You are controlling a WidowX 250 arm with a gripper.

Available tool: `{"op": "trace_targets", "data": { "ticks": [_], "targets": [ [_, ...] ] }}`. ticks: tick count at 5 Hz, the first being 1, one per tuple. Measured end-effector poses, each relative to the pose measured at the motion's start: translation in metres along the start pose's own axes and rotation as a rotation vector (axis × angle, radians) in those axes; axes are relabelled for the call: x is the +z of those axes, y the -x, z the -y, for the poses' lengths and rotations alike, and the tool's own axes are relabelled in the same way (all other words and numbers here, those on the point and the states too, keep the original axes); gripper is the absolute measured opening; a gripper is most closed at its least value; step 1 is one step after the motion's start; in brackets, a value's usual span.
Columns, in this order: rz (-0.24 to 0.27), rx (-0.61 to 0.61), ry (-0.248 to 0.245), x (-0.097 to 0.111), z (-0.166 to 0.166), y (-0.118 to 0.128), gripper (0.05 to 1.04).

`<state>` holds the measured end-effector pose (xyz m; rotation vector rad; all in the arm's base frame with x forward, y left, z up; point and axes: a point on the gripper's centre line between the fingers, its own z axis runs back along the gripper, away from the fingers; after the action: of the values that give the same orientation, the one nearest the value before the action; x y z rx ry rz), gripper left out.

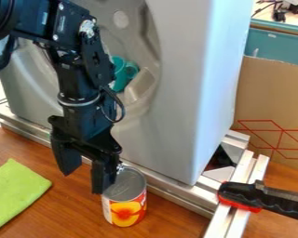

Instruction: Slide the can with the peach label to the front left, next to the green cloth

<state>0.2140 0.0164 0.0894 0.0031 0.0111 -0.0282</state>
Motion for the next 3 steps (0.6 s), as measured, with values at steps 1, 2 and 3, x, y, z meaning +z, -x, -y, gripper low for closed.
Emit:
{"op": "trace_targets", "data": {
  "ticks": [1,2,3],
  "targets": [
    [-0.017,0.003,0.002,-0.004,0.0,0.002,1.0],
    [-0.006,0.012,-0.018,-0.012,-0.002,-0.022,1.0],
    [-0.009,0.007,-0.086,-0.02,0.009,-0.035,1.001]
  ]
}}
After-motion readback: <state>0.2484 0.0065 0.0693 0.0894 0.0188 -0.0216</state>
